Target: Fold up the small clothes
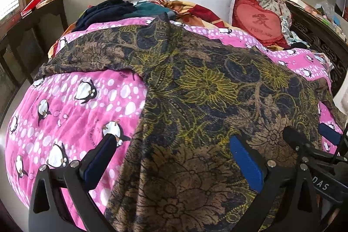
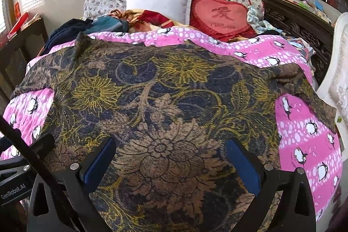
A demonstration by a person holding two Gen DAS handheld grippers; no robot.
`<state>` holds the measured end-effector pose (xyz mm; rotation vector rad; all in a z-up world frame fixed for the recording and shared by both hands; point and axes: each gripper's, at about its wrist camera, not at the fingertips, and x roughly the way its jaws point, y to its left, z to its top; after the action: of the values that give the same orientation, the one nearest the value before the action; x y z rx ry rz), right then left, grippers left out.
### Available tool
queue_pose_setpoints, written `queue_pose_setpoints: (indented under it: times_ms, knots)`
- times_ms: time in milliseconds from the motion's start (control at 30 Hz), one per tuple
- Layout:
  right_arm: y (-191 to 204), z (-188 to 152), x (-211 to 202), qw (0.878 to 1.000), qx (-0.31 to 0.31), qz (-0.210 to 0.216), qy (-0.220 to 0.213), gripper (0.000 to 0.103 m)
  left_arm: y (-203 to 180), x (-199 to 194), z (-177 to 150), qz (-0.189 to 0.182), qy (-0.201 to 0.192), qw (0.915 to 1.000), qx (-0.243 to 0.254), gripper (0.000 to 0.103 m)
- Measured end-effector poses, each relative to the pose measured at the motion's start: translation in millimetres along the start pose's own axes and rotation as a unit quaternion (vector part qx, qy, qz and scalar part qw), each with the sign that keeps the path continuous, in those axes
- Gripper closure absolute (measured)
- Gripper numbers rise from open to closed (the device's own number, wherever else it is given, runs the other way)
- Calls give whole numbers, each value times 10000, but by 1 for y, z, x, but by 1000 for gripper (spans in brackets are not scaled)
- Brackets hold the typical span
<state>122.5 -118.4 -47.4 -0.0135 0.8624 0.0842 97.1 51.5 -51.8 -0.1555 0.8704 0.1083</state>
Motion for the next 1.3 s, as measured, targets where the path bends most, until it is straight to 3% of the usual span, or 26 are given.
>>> queue_pose_setpoints:
  times_ms: [200, 433, 600, 733, 933, 1100, 1233, 1300]
  knots:
    - [18, 9, 10, 9998, -179, 52, 20, 0, 28, 8, 9, -4, 111, 9995, -286, 0]
    - [62, 24, 26, 9955, -467, 825, 76, 1, 83, 10, 25, 171, 137, 9977, -636, 0]
    - [104, 38, 33, 9898, -775, 1196, -19, 2, 150, 11, 42, 417, 125, 9922, -1166, 0]
    - [143, 47, 43, 9811, -977, 1670, -11, 2, 215, 19, 55, 524, 175, 9813, -1846, 0]
    - [189, 52, 58, 9727, -1310, 1912, 94, 3, 310, 38, 71, 668, 27, 9504, -3039, 0]
    - [206, 51, 63, 9711, -1416, 1917, 149, 3, 352, 65, 78, 285, 142, 9214, -3874, 0]
    - [198, 50, 66, 9738, -1458, 1739, 124, 3, 360, 81, 93, 220, -178, 9174, -3970, 0]
    - [187, 53, 68, 9761, -1362, 1686, 127, 3, 366, 89, 96, 202, -213, 9113, -4106, 2]
